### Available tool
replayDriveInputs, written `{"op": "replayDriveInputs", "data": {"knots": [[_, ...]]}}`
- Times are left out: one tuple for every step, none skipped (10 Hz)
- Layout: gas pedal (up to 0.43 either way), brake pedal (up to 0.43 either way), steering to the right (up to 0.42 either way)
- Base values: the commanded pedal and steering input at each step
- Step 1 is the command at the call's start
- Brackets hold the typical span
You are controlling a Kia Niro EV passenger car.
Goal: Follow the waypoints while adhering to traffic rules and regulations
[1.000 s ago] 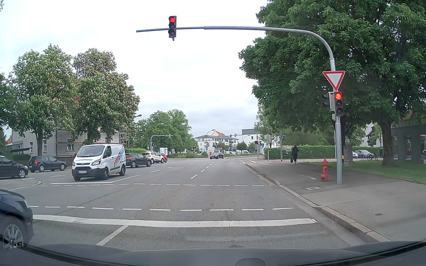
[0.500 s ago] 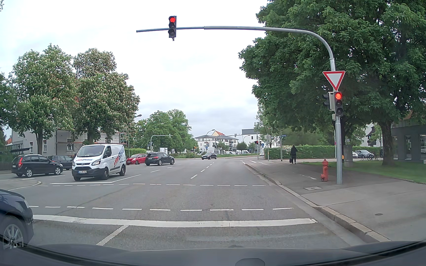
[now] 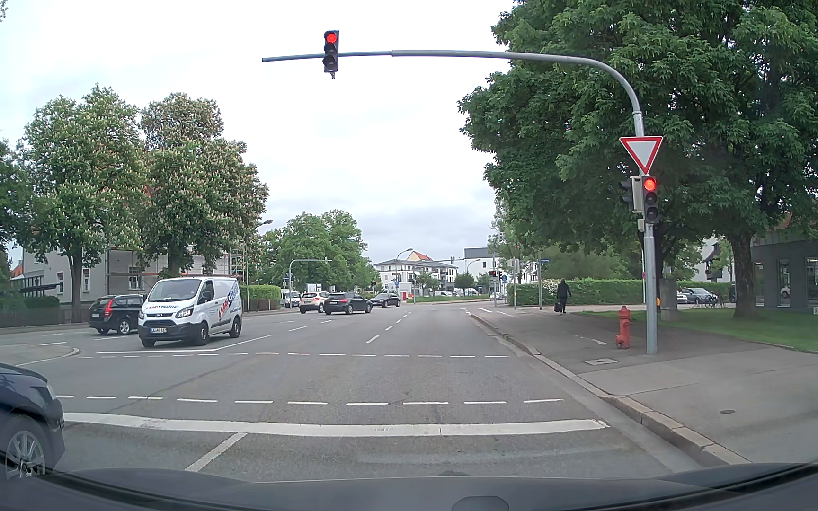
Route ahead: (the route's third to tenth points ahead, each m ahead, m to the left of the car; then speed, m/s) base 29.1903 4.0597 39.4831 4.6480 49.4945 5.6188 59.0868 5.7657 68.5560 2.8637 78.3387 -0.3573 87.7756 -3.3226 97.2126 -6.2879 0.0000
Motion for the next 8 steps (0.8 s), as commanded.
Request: {"op": "replayDriveInputs", "data": {"knots": [[0.000,0.213,-0.030],[0.000,0.213,-0.029],[0.000,0.213,-0.029],[0.000,0.213,-0.030],[0.000,0.213,-0.030],[0.000,0.213,-0.030],[0.000,0.213,-0.029],[0.000,0.213,-0.029]]}}
